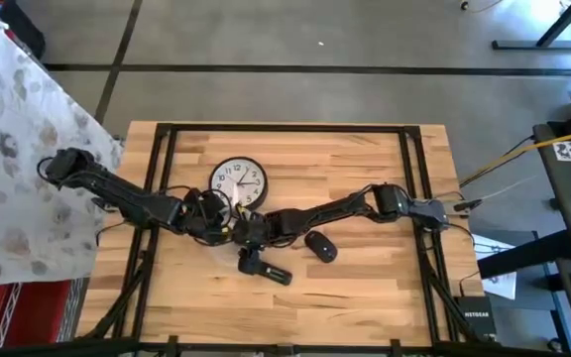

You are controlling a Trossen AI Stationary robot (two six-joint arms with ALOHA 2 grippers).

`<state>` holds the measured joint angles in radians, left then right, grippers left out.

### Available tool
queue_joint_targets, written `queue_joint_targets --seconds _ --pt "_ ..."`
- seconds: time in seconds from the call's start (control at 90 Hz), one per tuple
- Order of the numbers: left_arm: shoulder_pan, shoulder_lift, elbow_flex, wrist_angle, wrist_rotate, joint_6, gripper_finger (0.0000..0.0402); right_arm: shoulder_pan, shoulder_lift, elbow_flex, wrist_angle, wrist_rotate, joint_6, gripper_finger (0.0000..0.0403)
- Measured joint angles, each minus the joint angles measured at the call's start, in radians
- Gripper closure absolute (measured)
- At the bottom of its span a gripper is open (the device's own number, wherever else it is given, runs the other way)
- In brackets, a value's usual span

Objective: Insert battery
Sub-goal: Insert the silver battery into the remote control

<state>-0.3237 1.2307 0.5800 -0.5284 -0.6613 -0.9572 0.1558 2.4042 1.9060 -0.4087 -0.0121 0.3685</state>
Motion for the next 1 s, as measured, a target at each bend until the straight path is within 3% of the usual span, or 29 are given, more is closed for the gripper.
queue_joint_targets --seconds 0.178,0.311,0.6,0.767,0.911,1.0 --pt "0.0 0.001 0.0 0.006 -0.001 -0.026 0.0349 -0.007 0.004 0.002 -0.065 0.062 0.059 0.024" --pt "0.002 0.001 0.0 0.009 -0.006 -0.031 0.0349 -0.019 0.004 0.003 -0.087 0.045 0.037 0.024" --pt "0.0 0.001 0.0 0.017 -0.013 -0.002 0.0349 -0.02 0.006 0.052 -0.158 0.043 -0.304 0.024" --pt "0.0 0.001 0.0 0.015 -0.013 0.026 0.0349 -0.034 0.007 0.119 -0.26 -0.034 -0.526 0.024" --pt "0.008 0.001 0.0 0.031 -0.022 0.05 0.0349 -0.048 0.007 0.123 -0.263 -0.132 -0.593 0.024" --pt "0.013 0.001 0.0 0.042 -0.029 0.078 0.0349 -0.053 0.007 0.123 -0.264 -0.138 -0.613 0.024"
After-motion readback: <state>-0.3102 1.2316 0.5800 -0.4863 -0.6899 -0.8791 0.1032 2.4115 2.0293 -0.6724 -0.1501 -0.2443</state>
